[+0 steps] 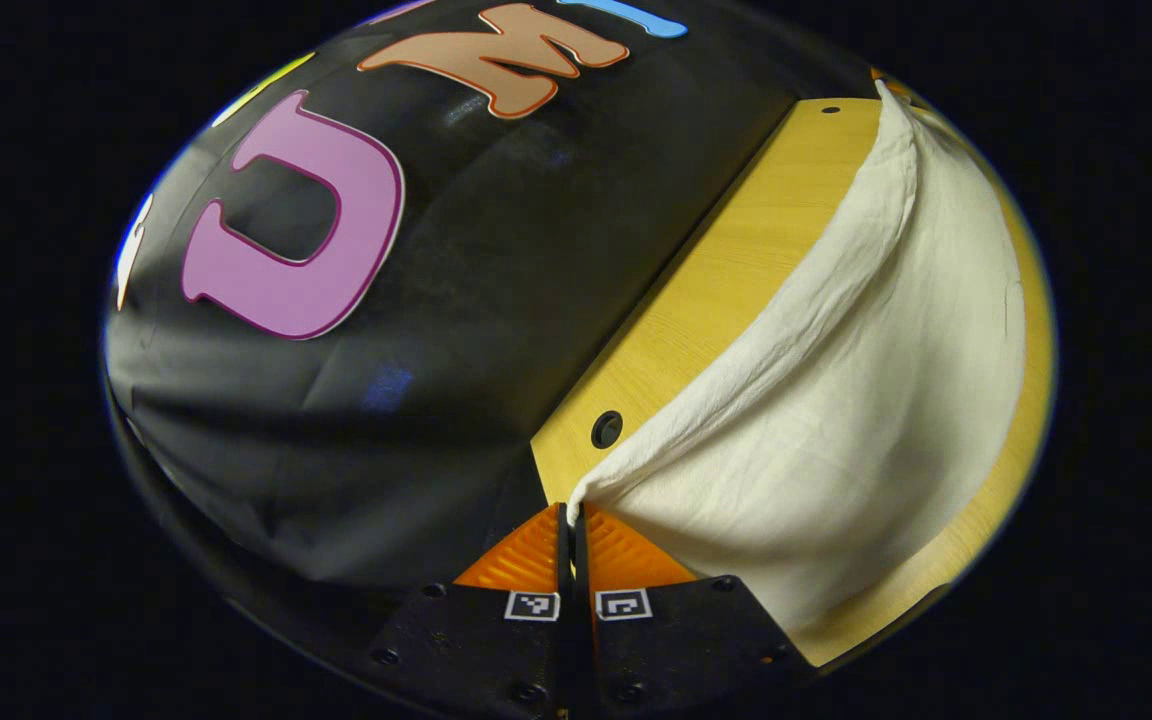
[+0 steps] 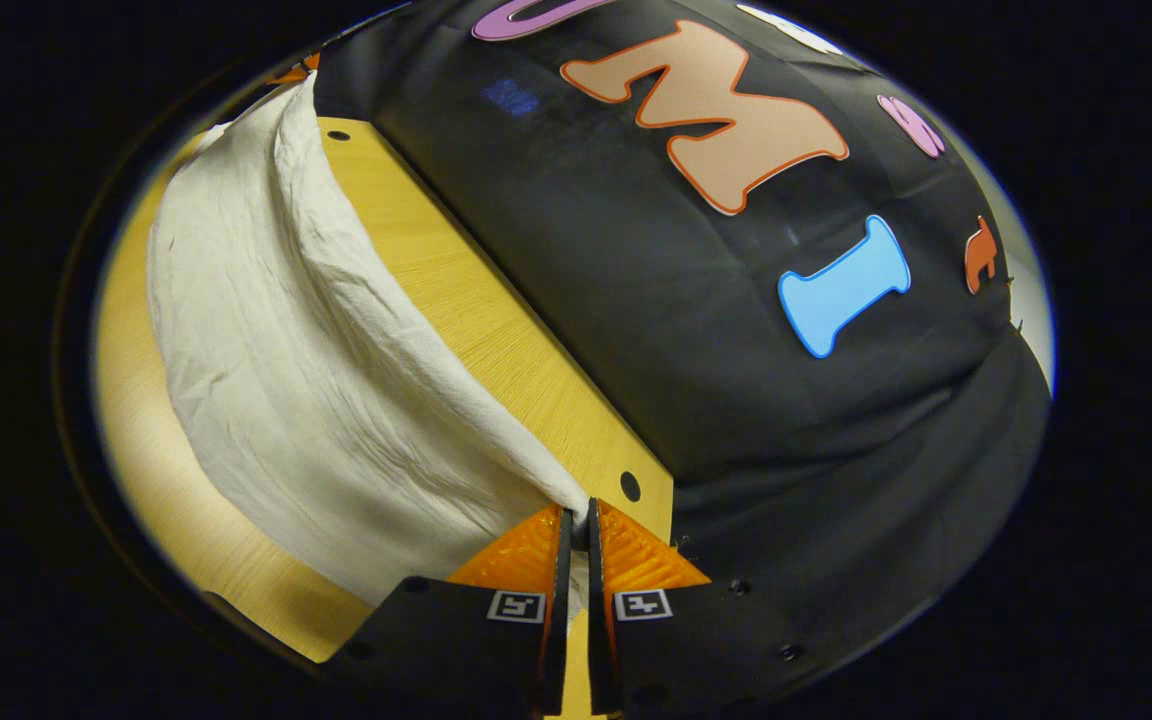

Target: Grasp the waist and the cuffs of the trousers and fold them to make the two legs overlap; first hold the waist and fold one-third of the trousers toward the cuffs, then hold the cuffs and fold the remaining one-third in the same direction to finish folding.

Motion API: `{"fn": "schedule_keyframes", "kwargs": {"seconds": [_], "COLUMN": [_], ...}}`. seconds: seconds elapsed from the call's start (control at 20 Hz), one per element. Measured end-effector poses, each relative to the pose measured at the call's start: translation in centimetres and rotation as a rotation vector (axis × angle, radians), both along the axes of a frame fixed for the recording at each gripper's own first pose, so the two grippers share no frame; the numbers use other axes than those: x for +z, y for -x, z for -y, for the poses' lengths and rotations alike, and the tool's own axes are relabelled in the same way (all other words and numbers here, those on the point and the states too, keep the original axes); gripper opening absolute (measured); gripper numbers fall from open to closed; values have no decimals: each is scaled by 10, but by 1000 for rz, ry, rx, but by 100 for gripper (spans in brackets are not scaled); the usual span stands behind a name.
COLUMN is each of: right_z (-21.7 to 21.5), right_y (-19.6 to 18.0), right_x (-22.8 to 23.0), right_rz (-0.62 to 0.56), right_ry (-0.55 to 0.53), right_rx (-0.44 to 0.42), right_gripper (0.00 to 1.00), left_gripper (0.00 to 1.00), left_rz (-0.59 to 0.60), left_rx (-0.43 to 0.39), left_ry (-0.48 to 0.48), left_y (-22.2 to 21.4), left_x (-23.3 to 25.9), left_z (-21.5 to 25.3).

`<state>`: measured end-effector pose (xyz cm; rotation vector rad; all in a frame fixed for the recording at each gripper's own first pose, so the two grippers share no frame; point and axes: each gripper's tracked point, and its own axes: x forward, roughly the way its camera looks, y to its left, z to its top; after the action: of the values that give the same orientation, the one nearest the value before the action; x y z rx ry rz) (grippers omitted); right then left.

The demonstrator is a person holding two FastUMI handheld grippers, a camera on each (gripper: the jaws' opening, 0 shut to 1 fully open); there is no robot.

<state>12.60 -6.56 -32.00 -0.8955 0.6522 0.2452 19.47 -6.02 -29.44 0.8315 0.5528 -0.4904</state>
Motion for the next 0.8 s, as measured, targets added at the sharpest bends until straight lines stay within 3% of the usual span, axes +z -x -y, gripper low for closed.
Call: {"fn": "schedule_keyframes", "kwargs": {"seconds": [0.35,0.45,0.55,0.6,0.65,0.8], "right_z": [-8,-8,-7,-4,1,16], "right_y": [-18,-14,-9,-6,0,17], "right_x": [-62,-57,-44,-36,-28,-13], "right_rz": [-79,-71,-48,-27,-9,23], "right_ry": [13,-33,-103,-136,-167,-290], "right_rx": [-75,-142,-205,-234,-268,-372], "right_gripper": [11,41,100,98,98,98], "left_gripper": [0,0,67,100,95,95], "left_rz": [-9,-9,-25,-25,-17,-7], "left_rx": [-46,-35,-18,11,39,132], "left_ry": [2,63,155,192,218,343], "left_y": [-25,-23,-20,-9,-7,6], "left_x": [-51,-54,-52,-46,-41,-19], "left_z": [30,35,42,44,44,49]}}
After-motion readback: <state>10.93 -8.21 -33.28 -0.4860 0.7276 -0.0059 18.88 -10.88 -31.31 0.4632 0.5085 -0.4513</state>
